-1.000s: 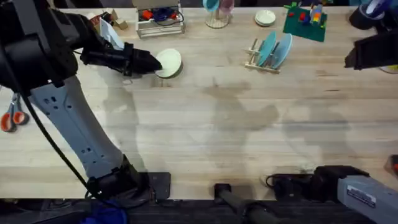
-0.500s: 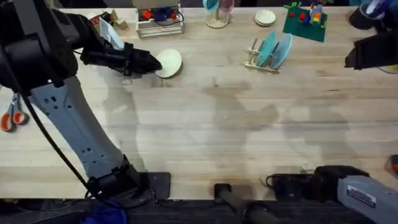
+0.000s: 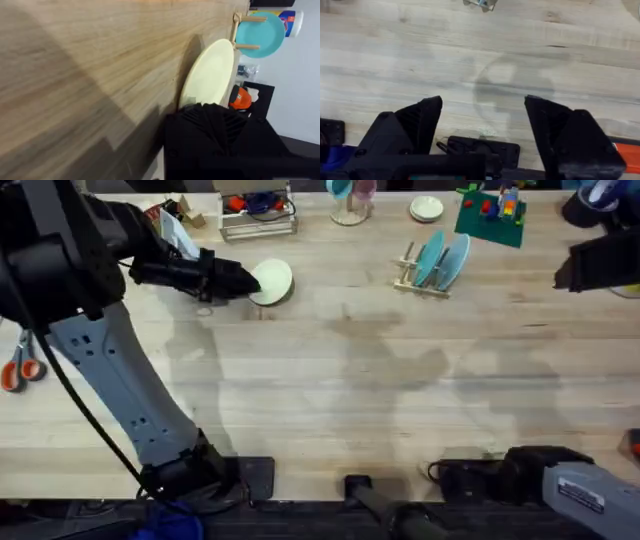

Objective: Pick up the plates from the table one by one and place each into a slot on the dish rack.

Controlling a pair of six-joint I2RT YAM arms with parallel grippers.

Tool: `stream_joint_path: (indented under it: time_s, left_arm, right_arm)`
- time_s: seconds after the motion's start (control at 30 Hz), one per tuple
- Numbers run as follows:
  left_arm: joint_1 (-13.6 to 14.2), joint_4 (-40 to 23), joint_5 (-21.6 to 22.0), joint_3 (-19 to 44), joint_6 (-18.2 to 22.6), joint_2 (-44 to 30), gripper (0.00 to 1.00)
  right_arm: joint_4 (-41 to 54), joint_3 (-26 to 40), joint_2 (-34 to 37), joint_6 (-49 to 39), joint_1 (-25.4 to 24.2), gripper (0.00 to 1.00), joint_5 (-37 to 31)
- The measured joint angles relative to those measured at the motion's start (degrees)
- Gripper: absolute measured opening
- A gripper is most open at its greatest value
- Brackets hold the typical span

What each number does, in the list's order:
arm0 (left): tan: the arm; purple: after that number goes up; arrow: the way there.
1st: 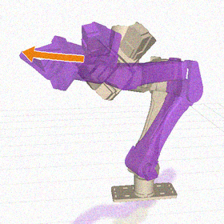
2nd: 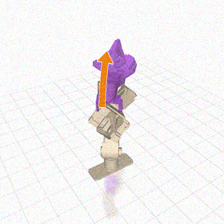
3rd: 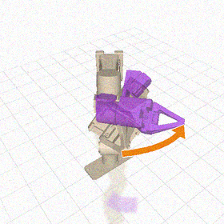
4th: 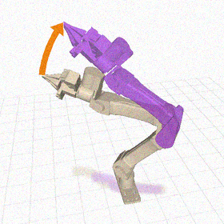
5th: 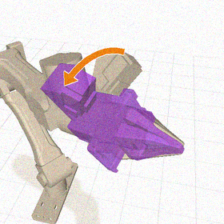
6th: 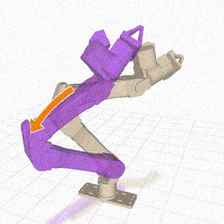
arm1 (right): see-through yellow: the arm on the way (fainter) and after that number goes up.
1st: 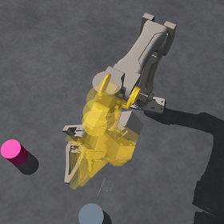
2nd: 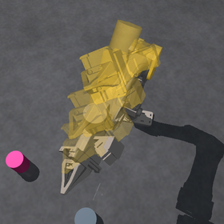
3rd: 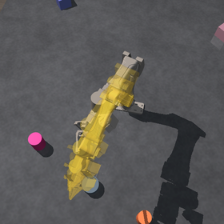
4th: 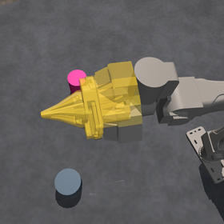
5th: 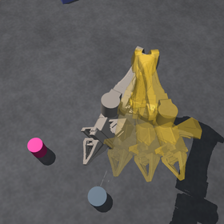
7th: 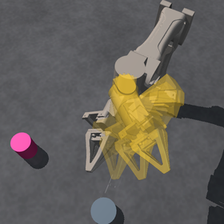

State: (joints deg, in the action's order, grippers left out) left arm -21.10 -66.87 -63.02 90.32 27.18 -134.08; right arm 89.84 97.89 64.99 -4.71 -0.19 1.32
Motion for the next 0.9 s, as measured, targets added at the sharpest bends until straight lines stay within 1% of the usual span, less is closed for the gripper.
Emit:
stream_joint_path:
  time_s: [0.23,0.47,0.63,0.77,0.9]
  left_arm:
    - [0.0,0.0,0.0,0.0,0.0,0.0,0.040]
    - [0.0,0.0,0.0,0.0,0.0,0.0,0.040]
    - [0.0,0.0,0.0,0.0,0.0,0.0,0.039]
    - [0.0,0.0,0.0,0.0,0.0,0.0,0.039]
    - [0.0,-0.4,0.3,0.1,-0.1,0.0,0.038]
  right_arm:
    - [-0.1,0.0,0.0,0.0,0.0,0.993,0.7]
    - [-1.6,0.1,0.5,0.6,0.0,0.995,6.2]
    - [-2.6,0.3,4.0,2.2,0.0,0.993,10.4]
    - [-2.8,0.3,7.0,2.9,0.0,0.994,11.9]
    - [-2.8,0.3,8.0,3.0,0.0,0.994,12.3]
